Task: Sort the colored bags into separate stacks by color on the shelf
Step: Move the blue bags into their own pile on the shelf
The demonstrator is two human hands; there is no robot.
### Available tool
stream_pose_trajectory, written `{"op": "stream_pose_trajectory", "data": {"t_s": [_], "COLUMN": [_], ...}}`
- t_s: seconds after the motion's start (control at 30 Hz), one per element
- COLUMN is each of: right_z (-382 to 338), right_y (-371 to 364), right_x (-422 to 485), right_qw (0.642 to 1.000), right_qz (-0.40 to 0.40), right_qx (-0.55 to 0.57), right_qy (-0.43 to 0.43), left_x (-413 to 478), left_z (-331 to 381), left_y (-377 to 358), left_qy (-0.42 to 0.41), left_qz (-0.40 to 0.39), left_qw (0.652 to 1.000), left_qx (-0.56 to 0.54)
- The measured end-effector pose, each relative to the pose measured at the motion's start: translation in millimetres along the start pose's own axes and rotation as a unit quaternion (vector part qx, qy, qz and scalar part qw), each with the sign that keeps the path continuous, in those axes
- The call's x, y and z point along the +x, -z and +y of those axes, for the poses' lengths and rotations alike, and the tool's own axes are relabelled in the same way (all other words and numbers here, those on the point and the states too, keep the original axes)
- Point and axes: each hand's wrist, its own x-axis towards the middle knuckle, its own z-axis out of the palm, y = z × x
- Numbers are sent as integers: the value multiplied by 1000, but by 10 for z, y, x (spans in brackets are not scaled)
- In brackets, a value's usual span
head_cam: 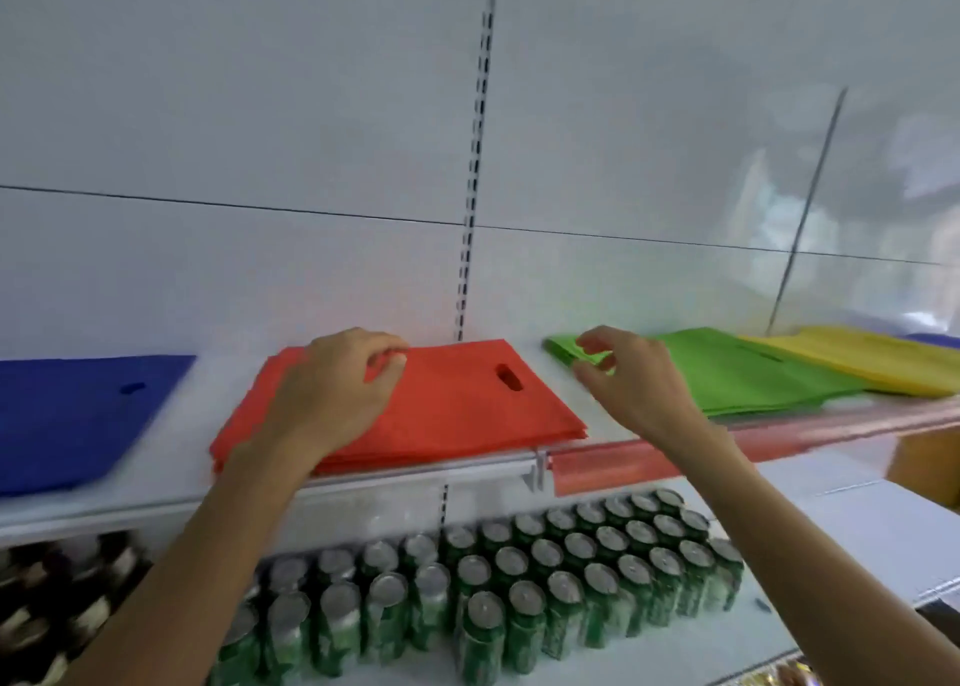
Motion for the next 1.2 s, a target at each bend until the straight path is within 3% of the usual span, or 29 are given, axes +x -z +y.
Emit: {"op": "stream_pose_trajectory", "data": {"t_s": [0.27,0.7,0.97,1.2], "right_z": [2067,3999,5575,6831], "right_y": [994,1456,2111,2717], "right_x": [239,896,1217,1715], "right_qw": [998,999,999,1000], "right_qz": [-43,-31,-34,-28], "right_qx": [-41,14,16,6], "right_qy": [-20,-43,10,-2], "left_x": [427,1142,1429,1752], "left_z": [1519,3235,4590,5746], "left_y": [-1428,-2991,-4188,-5057], "left_qy": [14,-42,-29,-36], "left_qz": [-53,-81,-42,-43], "left_qw": [998,995,998,998], "left_qx": [-42,26,26,30]}}
